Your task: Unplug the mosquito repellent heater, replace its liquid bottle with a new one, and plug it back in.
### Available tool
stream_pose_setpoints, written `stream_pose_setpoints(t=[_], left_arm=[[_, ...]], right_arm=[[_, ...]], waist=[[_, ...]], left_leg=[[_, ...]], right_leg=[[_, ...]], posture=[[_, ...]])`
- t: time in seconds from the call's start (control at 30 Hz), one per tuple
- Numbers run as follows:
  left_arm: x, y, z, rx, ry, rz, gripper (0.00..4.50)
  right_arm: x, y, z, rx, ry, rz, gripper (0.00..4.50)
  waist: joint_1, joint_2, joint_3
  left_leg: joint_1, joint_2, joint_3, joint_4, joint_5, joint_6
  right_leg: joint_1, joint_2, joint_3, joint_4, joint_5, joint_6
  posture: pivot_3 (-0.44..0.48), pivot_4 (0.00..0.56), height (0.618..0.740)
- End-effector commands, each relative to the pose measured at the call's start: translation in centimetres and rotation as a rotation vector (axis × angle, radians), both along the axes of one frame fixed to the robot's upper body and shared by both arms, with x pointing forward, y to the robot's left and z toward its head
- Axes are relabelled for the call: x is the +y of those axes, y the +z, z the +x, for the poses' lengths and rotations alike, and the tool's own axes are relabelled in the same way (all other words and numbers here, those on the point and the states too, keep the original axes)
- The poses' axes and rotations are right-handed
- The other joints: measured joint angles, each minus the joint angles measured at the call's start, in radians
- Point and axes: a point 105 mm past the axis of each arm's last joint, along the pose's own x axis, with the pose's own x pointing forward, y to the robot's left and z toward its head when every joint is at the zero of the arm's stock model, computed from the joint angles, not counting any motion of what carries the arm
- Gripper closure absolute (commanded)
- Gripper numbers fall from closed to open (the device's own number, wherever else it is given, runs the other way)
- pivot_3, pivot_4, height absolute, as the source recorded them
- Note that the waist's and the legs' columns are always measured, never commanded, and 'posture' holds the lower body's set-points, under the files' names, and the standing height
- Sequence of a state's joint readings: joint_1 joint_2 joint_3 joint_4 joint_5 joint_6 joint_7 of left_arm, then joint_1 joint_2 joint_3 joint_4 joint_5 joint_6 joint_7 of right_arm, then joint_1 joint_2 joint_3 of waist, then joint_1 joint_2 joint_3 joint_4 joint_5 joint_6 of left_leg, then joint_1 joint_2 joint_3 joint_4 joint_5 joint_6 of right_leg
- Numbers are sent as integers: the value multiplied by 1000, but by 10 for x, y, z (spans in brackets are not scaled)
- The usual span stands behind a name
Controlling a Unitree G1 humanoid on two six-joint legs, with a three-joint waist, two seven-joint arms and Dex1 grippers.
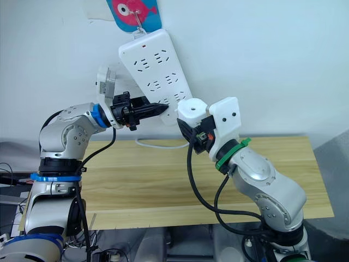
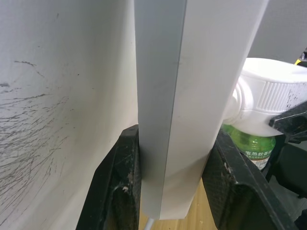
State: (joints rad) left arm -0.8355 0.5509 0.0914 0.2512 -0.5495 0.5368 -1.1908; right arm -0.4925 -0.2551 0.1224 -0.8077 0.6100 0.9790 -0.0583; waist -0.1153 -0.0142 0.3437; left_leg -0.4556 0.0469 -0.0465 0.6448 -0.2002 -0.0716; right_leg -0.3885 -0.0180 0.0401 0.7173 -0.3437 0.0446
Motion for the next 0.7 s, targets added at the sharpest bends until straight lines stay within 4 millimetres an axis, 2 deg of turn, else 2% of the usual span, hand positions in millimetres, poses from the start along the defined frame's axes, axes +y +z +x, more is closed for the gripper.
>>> stream_pose_setpoints(t=[0.03, 0.27, 0.53, 0.7], left_arm=[[3, 12, -4, -52, -6, -17, 3144], [3, 11, -5, -53, -6, -11, 3144], [3, 11, -5, -53, -5, -13, 3144], [-2, 12, -6, -56, -7, -27, 3144]], right_arm=[[4, 18, -10, -84, 21, 15, 1498], [5, 23, -7, -103, 19, 3, 1498], [4, 18, -3, -87, -7, -28, 1498], [21, 13, -8, -68, -3, -15, 1498]], waist=[[0, 0, 0], [0, 0, 0], [0, 0, 0], [-2, 0, 0]], left_leg=[[0, 0, 0, 0, 0, 0], [0, 0, 0, 0, 0, 0], [0, 0, 0, 0, 0, 0], [0, 0, 0, 0, 0, 0]], right_leg=[[0, 0, 0, 0, 0, 0], [0, 0, 0, 0, 0, 0], [0, 0, 0, 0, 0, 0], [0, 0, 0, 0, 0, 0]], posture=[[-216, 318, 740], [-216, 322, 740], [-216, 322, 740], [-220, 325, 740]])
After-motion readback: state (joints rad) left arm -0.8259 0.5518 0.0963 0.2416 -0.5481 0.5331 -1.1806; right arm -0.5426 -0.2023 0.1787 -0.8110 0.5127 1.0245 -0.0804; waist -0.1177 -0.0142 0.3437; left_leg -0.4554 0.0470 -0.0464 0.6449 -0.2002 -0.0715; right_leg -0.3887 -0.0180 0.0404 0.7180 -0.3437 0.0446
